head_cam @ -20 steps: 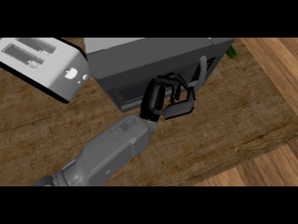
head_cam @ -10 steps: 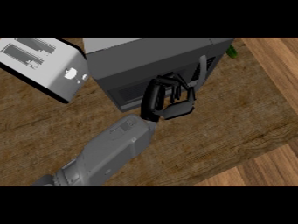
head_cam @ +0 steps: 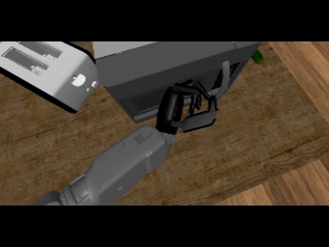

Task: Pick up the milk, place it into the microwave and close the microwave

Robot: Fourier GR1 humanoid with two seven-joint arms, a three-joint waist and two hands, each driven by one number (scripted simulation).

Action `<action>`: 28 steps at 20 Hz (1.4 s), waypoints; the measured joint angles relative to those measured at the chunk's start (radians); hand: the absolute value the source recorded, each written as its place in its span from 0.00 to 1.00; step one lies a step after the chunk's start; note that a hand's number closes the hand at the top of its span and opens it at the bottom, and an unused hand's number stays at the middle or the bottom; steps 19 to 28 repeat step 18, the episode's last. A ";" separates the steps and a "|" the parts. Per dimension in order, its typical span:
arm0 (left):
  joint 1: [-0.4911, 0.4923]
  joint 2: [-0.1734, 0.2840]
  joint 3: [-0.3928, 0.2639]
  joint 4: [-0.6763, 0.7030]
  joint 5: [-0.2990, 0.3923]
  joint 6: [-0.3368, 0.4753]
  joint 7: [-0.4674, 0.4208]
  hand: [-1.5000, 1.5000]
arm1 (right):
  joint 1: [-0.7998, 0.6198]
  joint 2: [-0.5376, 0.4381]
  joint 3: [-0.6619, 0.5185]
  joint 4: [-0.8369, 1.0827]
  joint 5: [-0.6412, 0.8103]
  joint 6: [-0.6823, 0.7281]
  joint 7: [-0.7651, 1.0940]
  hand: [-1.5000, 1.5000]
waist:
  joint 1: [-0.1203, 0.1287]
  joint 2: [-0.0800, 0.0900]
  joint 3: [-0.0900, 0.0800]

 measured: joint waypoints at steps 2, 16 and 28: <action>-0.004 0.000 -0.006 0.002 0.007 -0.002 -0.004 1.00 | -0.008 -0.006 -0.004 0.019 -0.010 0.007 0.000 0.00 | 0.002 0.001 0.000; -0.024 0.000 -0.039 0.014 0.056 -0.005 -0.029 1.00 | -0.070 -0.058 -0.024 0.122 -0.069 0.039 0.019 0.00 | 0.011 0.005 0.001; -0.028 0.000 -0.045 0.017 0.061 -0.007 -0.033 1.00 | -0.079 -0.066 -0.026 0.134 -0.074 0.042 0.022 0.00 | 0.012 0.005 0.001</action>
